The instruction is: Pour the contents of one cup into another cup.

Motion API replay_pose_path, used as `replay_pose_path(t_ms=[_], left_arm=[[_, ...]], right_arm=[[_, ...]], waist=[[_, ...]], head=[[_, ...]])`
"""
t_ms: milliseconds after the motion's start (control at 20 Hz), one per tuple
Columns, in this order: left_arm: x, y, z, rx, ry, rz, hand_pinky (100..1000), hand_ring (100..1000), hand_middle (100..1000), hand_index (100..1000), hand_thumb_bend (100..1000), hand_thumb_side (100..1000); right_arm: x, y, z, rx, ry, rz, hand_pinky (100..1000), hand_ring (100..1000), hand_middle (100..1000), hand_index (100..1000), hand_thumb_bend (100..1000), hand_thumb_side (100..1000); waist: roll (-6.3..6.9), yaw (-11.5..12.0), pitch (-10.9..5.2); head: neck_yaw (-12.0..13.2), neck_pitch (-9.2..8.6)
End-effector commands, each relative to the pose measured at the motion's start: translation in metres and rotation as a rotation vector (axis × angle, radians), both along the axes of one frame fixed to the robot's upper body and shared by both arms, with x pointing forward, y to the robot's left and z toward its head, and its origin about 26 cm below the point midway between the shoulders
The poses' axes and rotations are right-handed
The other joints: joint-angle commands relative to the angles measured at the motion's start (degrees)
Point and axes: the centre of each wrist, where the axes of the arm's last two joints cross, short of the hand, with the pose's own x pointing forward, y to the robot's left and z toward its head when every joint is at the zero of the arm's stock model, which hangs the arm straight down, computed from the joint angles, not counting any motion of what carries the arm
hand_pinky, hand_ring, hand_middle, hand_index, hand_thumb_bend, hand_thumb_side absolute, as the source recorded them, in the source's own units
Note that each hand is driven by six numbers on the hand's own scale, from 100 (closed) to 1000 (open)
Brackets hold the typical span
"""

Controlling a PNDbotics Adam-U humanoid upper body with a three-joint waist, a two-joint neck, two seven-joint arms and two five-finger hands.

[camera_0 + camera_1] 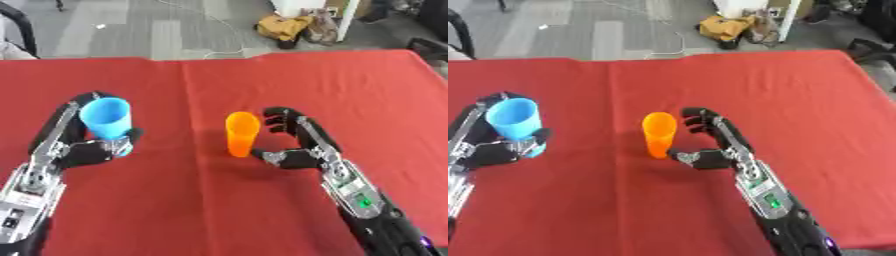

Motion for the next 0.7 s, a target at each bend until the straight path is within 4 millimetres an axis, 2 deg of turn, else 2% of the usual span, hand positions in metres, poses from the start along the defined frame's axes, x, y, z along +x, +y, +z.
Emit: replay_pose_path(t_ms=[50,700], left_arm=[[0.000,-0.004,0.012,-0.005,-0.034,-0.018,490,448,500,636,509,100],[0.000,-0.007,0.012,-0.003,-0.035,-0.028,496,448,500,635,514,100]], right_arm=[[0.005,-0.001,0.009,-0.029,-0.023,0.015,757,770,755,817,590,100],[0.016,0.010,0.008,-0.047,-0.009,0.056,752,751,737,819,591,100]], waist=[[0.12,0.13,-1.16],[0.19,0.99,-1.05]], head=[[-0.23,-0.37],[-0.60,-0.59]])
